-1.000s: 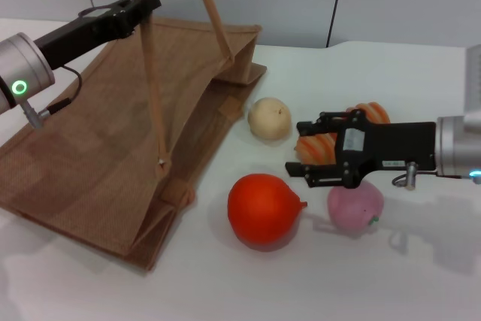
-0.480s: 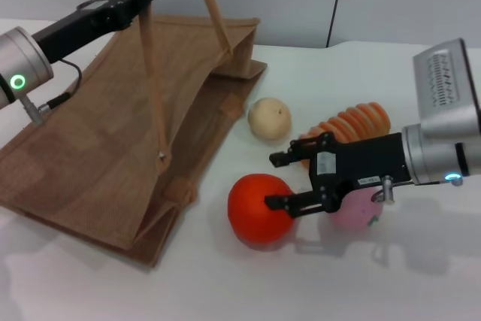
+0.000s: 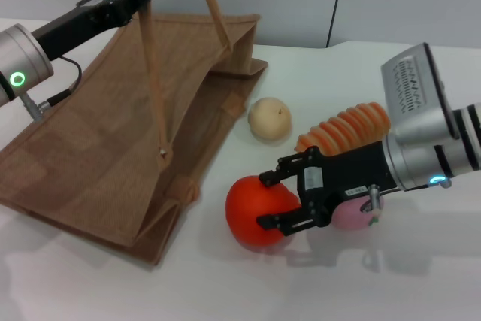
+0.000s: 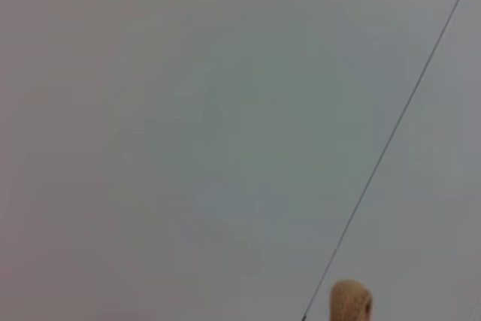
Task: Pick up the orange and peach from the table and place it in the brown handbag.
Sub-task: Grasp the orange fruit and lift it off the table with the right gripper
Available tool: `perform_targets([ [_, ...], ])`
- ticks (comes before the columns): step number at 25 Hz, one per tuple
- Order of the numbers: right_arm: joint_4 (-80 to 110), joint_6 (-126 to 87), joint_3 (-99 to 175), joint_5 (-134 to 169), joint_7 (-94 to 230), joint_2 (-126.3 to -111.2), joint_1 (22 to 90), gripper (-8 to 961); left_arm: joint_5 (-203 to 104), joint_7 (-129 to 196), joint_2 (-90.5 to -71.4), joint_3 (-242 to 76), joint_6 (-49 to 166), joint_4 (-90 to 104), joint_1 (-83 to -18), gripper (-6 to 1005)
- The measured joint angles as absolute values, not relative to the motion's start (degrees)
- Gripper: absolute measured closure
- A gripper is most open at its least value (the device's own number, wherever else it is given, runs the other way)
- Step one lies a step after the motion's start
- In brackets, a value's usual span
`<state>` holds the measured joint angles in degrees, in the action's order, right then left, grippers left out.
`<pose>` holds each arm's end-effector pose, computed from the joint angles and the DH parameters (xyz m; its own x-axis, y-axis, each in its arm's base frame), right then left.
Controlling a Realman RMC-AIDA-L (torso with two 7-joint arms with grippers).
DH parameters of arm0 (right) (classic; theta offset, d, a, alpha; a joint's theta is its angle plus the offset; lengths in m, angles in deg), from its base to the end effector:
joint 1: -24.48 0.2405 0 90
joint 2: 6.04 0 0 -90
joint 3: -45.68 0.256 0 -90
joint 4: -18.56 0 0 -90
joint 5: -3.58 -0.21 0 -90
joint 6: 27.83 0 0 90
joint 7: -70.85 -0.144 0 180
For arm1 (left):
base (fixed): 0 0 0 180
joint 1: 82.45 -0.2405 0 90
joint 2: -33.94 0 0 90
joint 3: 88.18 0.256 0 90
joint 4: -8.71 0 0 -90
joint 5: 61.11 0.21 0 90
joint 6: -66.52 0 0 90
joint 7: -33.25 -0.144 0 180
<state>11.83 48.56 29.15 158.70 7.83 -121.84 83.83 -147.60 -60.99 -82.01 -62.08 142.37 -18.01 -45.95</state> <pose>0.1863 0.3708 -0.0821 0.9808 -0.0749 -0.1799 -0.0718 -0.9971 0.0235 -0.2557 0.4010 0.0587 0.3775 0.2774 0.8835 0.7879 -0.5975 -0.1490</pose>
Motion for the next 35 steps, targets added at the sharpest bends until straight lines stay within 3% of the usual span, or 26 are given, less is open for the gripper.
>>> perform_targets([
  [19, 14.99, 40.78, 26.11, 158.41, 3.16, -121.89, 85.71, 288, -147.69, -60.96, -81.98, -62.08, 142.36, -18.01, -46.09, 879],
  [35, 14.79, 41.33, 26.15, 158.38, 5.06, -121.88, 85.27, 584, -147.68, -61.05, -81.99, -62.08, 142.73, -18.01, -46.37, 879],
])
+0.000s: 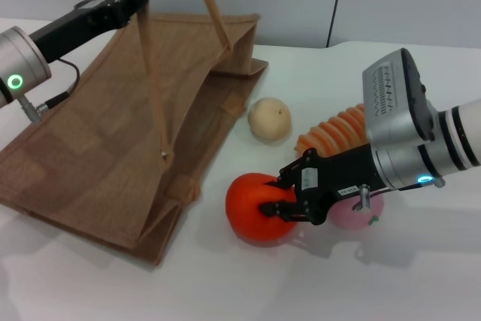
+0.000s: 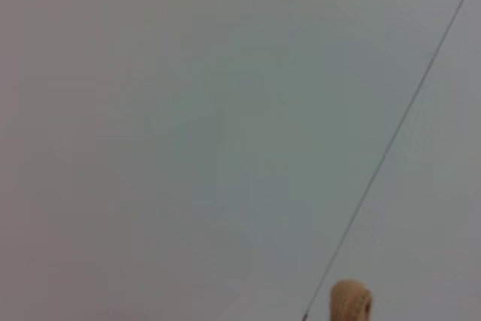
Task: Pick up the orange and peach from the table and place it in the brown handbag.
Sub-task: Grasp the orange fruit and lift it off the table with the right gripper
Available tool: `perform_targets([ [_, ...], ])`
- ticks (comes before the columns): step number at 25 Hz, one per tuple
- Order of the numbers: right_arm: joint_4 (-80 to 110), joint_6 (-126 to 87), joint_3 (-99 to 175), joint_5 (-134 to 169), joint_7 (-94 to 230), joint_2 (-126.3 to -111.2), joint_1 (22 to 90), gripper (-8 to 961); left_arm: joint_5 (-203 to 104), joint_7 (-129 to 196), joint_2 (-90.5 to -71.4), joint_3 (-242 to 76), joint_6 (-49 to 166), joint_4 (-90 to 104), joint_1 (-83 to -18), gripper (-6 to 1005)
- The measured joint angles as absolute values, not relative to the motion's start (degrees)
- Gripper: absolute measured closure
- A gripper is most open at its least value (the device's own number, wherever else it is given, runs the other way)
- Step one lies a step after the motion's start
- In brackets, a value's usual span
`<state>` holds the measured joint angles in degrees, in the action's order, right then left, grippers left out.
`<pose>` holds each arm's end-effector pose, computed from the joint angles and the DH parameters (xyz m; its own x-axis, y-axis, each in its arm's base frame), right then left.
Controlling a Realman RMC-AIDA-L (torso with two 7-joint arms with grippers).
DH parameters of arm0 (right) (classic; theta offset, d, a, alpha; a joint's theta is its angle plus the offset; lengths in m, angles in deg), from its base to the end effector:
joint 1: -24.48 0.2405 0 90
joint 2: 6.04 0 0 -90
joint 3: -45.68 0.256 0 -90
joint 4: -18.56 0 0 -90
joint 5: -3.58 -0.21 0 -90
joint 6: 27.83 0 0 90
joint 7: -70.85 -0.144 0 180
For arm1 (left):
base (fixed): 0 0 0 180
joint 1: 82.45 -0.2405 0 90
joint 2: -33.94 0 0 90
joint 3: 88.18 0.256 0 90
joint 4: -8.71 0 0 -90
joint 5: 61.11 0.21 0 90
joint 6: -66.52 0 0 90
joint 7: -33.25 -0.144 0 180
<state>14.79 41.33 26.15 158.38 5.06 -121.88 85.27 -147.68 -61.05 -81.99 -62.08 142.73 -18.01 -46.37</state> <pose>0.1888 0.3768 -0.0939 0.9895 -0.1019 -0.1026 -0.1041 -0.9944 -0.0164 -0.2579 0.3987 0.0589 0.3754 0.2782 0.8841 0.7889 -0.5966 -0.1473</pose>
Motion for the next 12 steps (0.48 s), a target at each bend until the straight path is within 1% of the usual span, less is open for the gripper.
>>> perform_targets([
  [3, 14.56, 42.67, 26.36, 158.31, 5.75, -121.87, 85.2, 630, -147.68, -61.53, -81.98, -62.08, 144.47, -18.01, -46.5, 880],
  [12, 13.0, 45.95, 26.56, 158.08, 6.47, -121.79, 85.21, 710, -147.68, -61.49, -81.85, -63.47, 148.09, -18.01, -46.93, 880],
])
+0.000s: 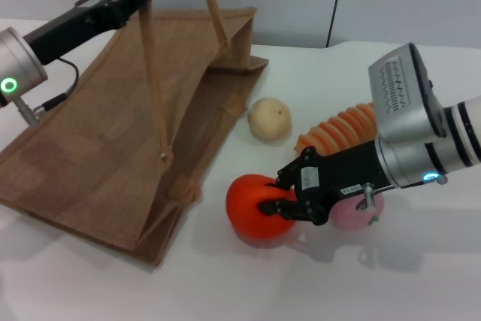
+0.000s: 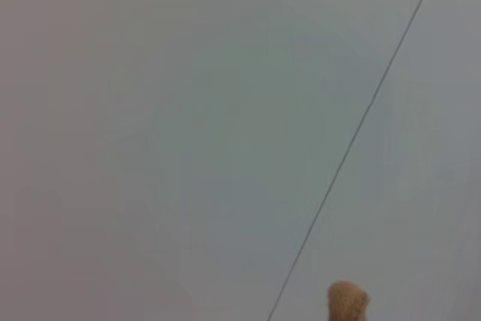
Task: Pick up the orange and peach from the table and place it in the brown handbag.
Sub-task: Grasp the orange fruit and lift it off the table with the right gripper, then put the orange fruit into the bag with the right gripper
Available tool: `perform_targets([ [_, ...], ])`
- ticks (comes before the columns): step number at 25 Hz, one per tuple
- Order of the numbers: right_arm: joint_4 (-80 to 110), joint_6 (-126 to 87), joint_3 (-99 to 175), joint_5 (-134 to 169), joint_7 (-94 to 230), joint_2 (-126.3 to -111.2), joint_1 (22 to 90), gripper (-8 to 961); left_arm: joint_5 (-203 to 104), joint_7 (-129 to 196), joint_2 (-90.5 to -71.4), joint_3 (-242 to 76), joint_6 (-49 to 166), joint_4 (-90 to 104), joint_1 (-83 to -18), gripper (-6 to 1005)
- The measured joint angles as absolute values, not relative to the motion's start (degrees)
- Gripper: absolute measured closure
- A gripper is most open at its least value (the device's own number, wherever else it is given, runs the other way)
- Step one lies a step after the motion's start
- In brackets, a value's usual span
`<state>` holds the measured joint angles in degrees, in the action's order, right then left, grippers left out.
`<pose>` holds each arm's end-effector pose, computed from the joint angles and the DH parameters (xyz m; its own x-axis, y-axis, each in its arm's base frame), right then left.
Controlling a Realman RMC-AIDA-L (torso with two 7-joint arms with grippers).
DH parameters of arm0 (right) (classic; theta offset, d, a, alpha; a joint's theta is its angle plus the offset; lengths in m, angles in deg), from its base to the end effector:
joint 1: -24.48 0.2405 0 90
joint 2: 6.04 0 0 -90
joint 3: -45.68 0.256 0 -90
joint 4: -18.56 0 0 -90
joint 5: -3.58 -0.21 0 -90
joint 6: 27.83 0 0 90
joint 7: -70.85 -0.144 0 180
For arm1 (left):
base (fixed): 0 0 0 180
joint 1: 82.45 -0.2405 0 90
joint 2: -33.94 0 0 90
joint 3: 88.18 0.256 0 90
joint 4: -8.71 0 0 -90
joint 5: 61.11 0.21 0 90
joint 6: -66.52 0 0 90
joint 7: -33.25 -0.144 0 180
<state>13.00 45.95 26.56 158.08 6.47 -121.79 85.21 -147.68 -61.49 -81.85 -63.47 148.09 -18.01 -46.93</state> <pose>0.1830 0.3746 -0.0868 0.9880 -0.0697 -0.1381 -0.0678 -0.9975 0.0185 -0.2532 0.3889 0.0629 0.3624 0.2585 0.8954 0.7518 -0.6489 -0.1170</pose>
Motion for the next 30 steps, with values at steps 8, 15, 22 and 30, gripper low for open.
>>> perform_targets([
  [8, 10.25, 50.15, 26.61, 154.4, 7.71, -121.79, 85.25, 753, -147.68, -61.17, -81.58, -65.14, 153.57, -18.05, -47.44, 880],
  [15, 10.08, 50.71, 26.59, 150.58, 9.65, -121.86, 86.57, 795, -147.7, -60.15, -81.54, -65.51, 158.79, -18.21, -47.15, 879],
  [22, 10.17, 50.21, 26.5, 148.5, 10.57, -121.94, 88.06, 867, -147.76, -58.45, -81.43, -65.86, 164.55, -18.42, -46.32, 879],
  [30, 11.09, 47.74, 26.59, 146.04, 12.77, -122.24, 89.62, 887, -148.8, -57.48, -81.2, -66.92, 169.33, -18.45, -46.15, 880],
])
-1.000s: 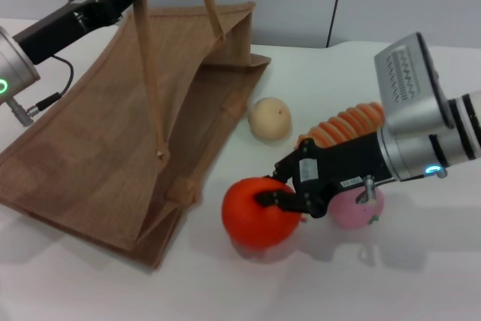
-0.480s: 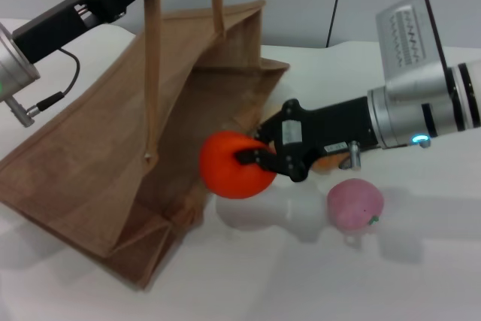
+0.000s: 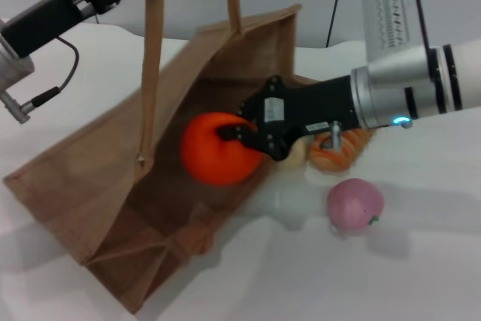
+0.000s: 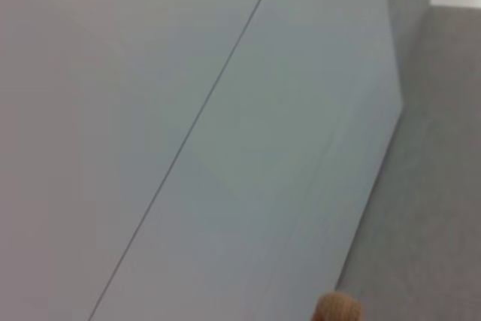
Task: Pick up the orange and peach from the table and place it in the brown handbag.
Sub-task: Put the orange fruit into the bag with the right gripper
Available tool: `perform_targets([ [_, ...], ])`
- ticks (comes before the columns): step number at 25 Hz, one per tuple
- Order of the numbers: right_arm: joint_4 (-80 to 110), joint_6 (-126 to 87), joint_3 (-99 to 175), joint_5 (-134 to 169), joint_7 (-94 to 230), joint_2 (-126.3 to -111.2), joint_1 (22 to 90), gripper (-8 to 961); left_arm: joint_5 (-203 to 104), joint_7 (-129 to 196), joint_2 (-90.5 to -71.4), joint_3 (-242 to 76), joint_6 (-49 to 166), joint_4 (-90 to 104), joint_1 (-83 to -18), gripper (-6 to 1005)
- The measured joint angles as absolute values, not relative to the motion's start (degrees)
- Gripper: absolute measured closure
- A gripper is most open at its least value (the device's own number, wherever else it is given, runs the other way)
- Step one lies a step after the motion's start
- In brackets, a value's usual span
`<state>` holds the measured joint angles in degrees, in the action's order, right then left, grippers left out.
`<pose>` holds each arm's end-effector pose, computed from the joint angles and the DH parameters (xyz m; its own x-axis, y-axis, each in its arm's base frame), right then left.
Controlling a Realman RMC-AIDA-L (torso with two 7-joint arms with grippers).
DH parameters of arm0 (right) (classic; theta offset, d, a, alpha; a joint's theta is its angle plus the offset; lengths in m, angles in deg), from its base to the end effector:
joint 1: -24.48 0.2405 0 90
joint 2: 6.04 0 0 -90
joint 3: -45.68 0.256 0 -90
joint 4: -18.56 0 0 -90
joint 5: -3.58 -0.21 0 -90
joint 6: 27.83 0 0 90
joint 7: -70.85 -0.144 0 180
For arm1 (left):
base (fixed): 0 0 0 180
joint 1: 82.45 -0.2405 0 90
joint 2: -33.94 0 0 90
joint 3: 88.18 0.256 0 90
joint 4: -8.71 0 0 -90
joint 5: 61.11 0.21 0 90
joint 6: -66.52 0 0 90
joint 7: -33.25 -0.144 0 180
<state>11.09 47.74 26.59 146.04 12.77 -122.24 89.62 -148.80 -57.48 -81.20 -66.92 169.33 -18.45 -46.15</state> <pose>0.1254 0.4011 -0.0773 0.9450 0.0796 -0.3173 0.0551 -0.9948 -0.0855 -0.2174 0.3562 0.0816 0.2739 0.2396 0.9314 0.5284 -0.8467 0.0624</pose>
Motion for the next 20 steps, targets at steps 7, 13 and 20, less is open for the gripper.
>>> perform_targets([
  [7, 16.04, 38.24, 26.68, 143.45, 16.88, -122.41, 92.17, 894, -149.3, -56.93, -81.11, -69.62, 172.63, -18.46, -46.07, 880],
  [13, 20.5, 26.36, 27.03, 143.42, 19.12, -122.49, 93.36, 893, -150.1, -56.73, -81.09, -71.34, 175.21, -18.25, -46.02, 879],
  [20, 24.52, 21.89, 34.16, 143.37, 30.88, -122.53, 91.91, 830, -151.37, -56.04, -80.94, -73.45, 178.58, -18.13, -46.84, 879],
])
